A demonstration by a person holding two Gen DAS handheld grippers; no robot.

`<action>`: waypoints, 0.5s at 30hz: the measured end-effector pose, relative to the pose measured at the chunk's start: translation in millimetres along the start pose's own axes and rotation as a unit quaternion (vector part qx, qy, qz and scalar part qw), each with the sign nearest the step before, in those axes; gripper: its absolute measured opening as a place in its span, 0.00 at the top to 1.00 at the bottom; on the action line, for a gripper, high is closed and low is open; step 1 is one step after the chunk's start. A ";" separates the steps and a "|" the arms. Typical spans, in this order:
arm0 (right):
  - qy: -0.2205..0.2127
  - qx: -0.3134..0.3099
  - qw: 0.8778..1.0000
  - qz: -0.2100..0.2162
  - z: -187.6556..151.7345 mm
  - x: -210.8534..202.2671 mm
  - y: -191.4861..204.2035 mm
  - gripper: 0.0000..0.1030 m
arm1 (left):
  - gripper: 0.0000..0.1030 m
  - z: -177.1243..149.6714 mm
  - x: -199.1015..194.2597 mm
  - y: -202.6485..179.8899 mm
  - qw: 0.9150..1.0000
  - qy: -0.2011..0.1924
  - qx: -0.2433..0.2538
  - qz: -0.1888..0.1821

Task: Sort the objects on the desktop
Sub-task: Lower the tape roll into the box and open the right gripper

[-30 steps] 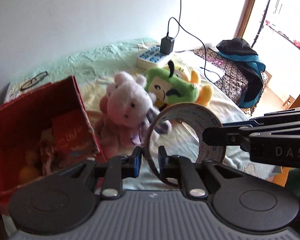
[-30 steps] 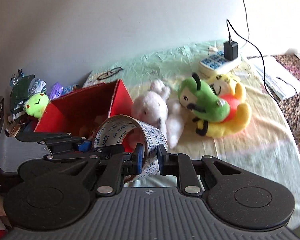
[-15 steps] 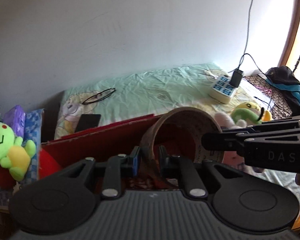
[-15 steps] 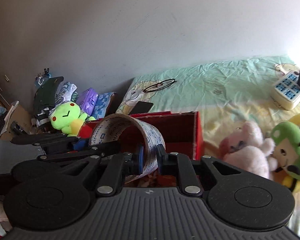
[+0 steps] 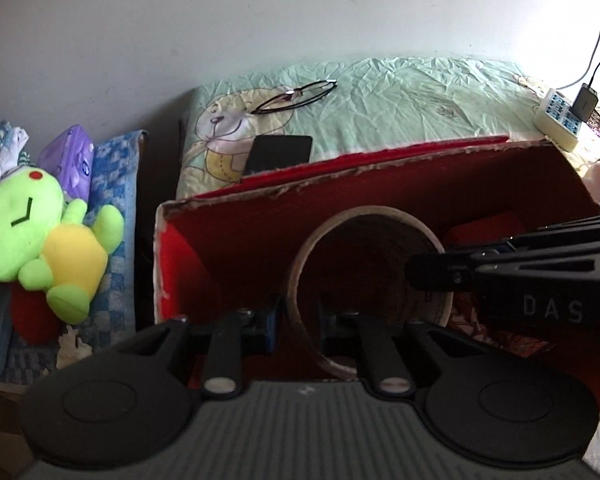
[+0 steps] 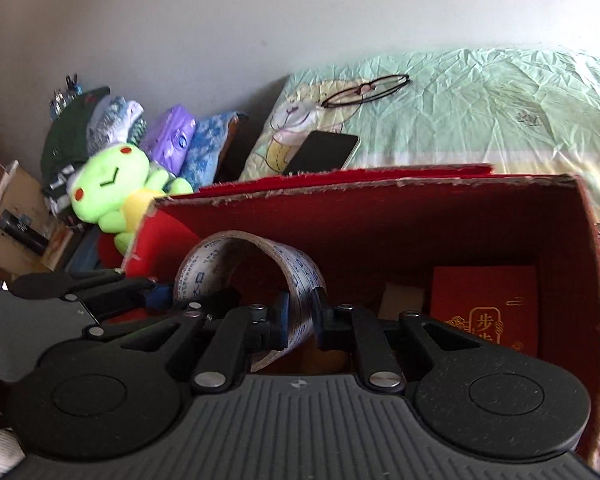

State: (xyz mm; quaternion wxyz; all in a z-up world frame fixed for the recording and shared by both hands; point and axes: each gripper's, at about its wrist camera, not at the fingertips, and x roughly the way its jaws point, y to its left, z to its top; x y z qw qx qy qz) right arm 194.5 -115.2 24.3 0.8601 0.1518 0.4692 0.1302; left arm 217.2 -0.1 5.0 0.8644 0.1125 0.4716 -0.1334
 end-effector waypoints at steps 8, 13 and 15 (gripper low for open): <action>0.077 0.031 0.996 -0.008 8.8 31.0 -9.7 0.91 | 0.89 3.5 16.5 -0.1 0.999 0.028 0.017 0.011; 0.083 0.042 0.996 -0.010 10.4 39.5 -14.1 0.91 | 0.88 0.5 25.5 -7.3 0.998 0.032 0.042 0.025; 0.089 0.052 0.995 -0.007 10.2 41.5 -17.4 0.92 | 0.87 1.3 24.1 -5.4 0.999 0.028 0.038 0.019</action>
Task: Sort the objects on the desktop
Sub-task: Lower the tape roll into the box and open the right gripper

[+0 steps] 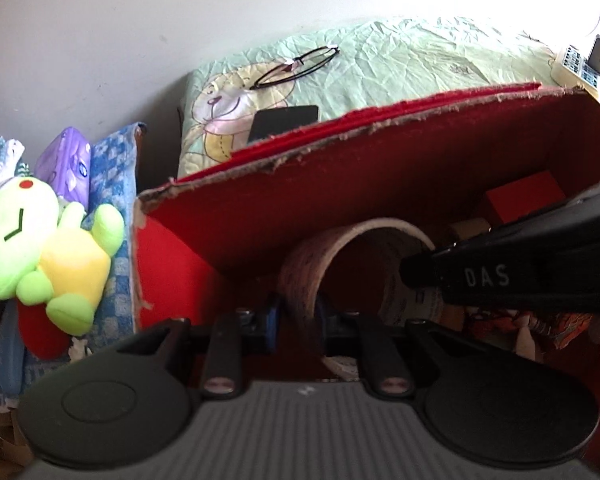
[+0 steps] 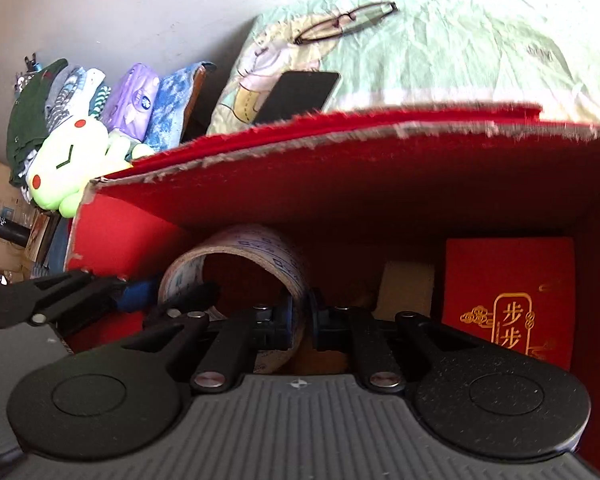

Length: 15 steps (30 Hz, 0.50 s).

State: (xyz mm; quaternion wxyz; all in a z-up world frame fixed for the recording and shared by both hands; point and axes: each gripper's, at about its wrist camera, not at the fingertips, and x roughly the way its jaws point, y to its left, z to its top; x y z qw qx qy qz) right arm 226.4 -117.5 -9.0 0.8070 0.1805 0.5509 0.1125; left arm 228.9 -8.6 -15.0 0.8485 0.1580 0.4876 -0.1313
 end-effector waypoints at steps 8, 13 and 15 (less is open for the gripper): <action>-0.012 0.008 1.000 0.011 1.8 2.3 -1.8 0.82 | 0.63 -3.6 -11.4 12.7 0.998 -0.048 -0.032 -0.033; -0.040 0.013 0.999 0.018 -2.5 -6.2 -5.4 0.76 | 0.62 -6.1 -18.7 13.3 0.996 -0.077 -0.040 -0.029; -0.050 0.032 0.998 0.036 -3.4 -8.7 -12.9 0.77 | 0.62 -7.2 -21.5 13.4 0.995 -0.087 -0.044 -0.026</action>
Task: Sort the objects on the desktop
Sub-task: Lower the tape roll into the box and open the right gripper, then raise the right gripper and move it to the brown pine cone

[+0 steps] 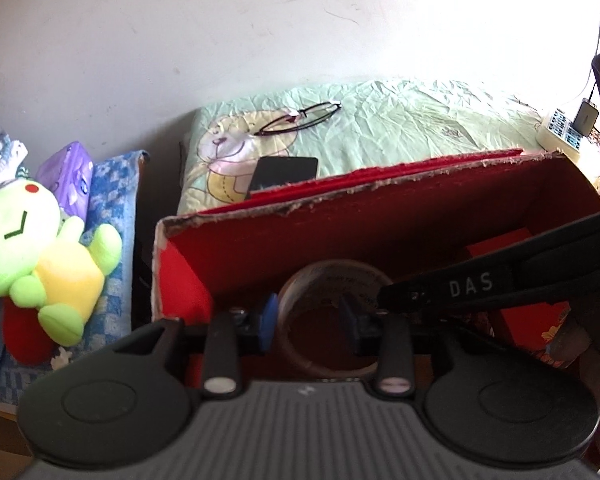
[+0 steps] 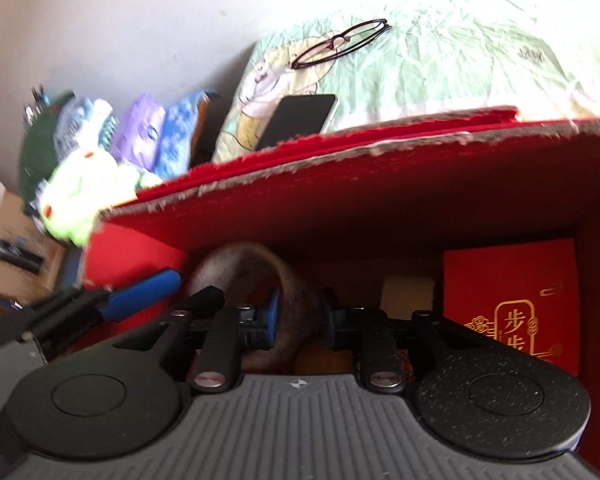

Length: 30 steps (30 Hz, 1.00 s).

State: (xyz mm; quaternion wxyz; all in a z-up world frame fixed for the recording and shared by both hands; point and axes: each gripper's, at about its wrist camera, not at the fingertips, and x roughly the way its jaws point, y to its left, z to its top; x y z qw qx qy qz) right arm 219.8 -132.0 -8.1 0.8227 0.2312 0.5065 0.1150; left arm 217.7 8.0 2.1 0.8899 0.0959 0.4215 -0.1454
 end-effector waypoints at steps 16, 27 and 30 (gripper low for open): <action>0.025 0.006 0.997 0.077 7.4 18.1 -0.1 0.97 | 0.57 1.1 0.2 -2.6 1.000 -0.007 0.007 -0.001; -0.079 -0.008 0.993 0.089 -0.1 -16.7 -2.8 0.84 | 0.46 1.2 -5.5 -4.2 0.999 -0.029 0.008 0.019; -0.132 -0.011 0.986 0.100 -6.3 -36.8 -6.9 0.84 | 0.37 1.0 -10.7 -2.9 0.999 -0.044 0.003 0.029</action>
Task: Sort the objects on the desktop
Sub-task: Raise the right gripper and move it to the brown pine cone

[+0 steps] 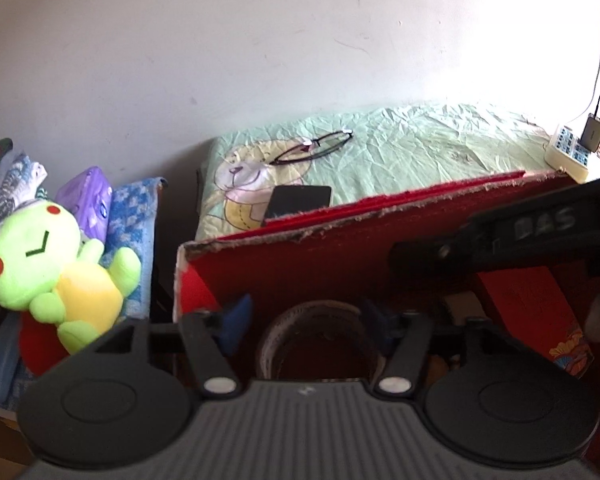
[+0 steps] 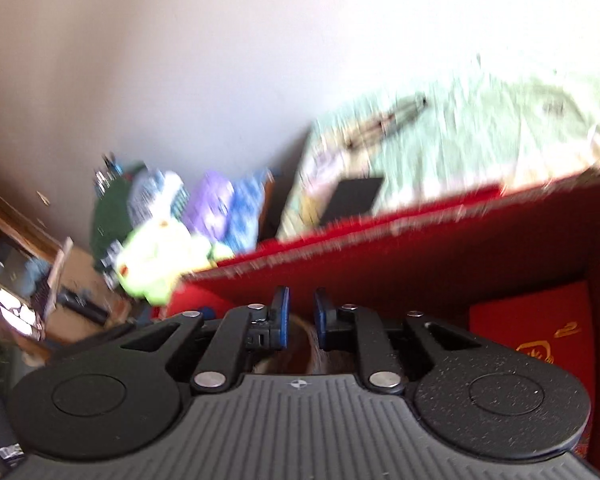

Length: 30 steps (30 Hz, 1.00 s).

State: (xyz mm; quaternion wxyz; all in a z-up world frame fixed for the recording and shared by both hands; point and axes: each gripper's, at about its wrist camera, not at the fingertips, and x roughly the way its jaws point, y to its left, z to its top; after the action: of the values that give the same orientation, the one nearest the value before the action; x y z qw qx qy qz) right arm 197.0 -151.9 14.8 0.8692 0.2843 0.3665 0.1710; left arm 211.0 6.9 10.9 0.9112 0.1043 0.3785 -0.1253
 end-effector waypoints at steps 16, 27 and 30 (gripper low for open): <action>-0.125 -0.109 0.985 0.037 -65.7 -140.4 23.9 0.76 | 0.39 -44.8 -151.1 -25.2 0.989 -0.139 -0.042 -0.015; 0.066 -0.134 0.984 0.093 -122.0 -134.5 -5.4 0.76 | 0.40 -128.5 -148.0 -81.4 0.995 -0.044 -0.078 -0.053; 0.101 -0.109 0.986 0.076 -125.5 -124.4 -19.9 0.75 | 0.42 -143.4 -127.2 -92.2 0.994 -0.017 -0.088 -0.056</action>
State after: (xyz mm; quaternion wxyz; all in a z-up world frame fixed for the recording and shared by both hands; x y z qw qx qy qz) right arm 22.8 -184.1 -1.9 0.8379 0.1961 0.4091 0.3034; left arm 0.8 -20.5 -6.0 0.9149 0.0000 0.3773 -0.1436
